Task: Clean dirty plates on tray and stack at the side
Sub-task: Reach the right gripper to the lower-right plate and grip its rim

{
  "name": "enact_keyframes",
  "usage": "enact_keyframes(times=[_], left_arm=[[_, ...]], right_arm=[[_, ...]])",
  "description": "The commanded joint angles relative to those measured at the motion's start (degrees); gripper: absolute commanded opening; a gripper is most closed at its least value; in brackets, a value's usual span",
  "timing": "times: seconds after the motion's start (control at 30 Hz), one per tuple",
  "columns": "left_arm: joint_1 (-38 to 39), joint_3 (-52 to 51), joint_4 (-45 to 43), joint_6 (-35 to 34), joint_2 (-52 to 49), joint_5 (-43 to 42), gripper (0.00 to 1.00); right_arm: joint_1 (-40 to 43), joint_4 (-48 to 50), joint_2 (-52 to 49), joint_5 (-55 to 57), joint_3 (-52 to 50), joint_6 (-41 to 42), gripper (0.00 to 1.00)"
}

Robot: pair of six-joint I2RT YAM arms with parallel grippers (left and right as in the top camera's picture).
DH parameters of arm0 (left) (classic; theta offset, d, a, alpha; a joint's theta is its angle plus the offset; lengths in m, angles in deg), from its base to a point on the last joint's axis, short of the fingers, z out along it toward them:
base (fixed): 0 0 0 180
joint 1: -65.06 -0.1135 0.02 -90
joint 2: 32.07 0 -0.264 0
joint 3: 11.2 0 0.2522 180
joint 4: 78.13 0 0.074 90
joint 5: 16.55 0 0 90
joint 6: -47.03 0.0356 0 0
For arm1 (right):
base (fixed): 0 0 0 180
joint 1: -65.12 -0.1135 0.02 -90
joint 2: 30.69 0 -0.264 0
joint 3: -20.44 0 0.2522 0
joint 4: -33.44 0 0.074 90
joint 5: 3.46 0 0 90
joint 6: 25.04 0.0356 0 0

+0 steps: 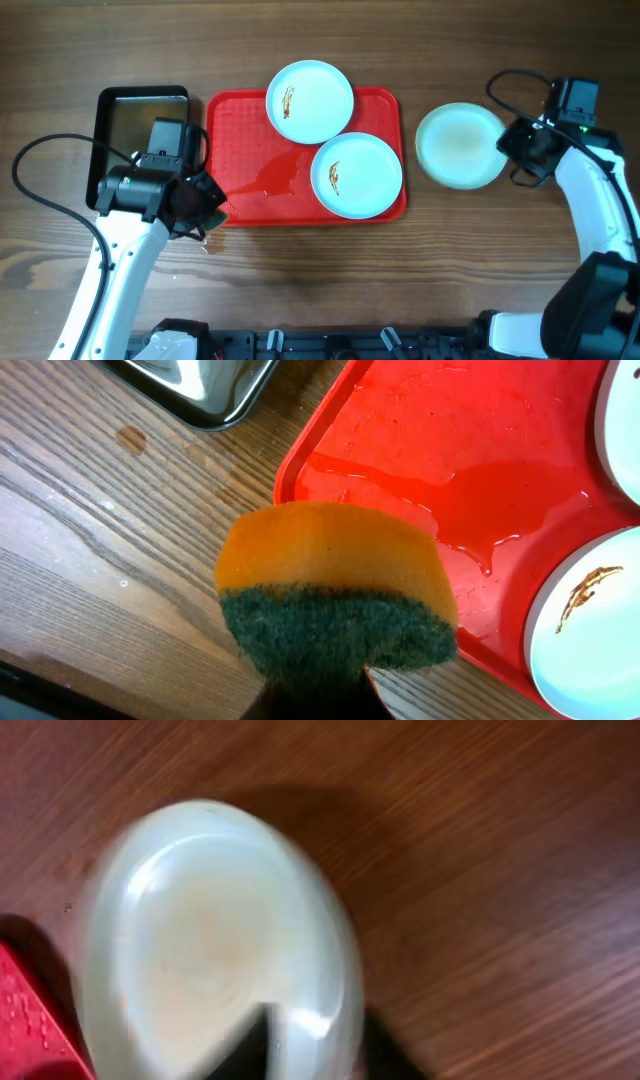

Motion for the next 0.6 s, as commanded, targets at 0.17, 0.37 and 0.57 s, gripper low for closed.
enact_keyframes(times=[0.17,0.37,0.57], left_arm=[[-0.3,-0.1,-0.2,-0.3,-0.1,-0.3,0.04],[-0.3,-0.1,-2.1,-0.3,-0.1,-2.3,0.04],[-0.3,-0.1,-1.4,-0.1,-0.1,-3.7,0.04]], right_arm=[[-4.3,0.0,-0.3,-38.1,0.6,-15.9,1.00],[-24.3,-18.4,-3.2,-14.6,12.3,-24.6,1.00],[-32.9,-18.4,-14.6,2.8,19.7,-23.5,1.00]])
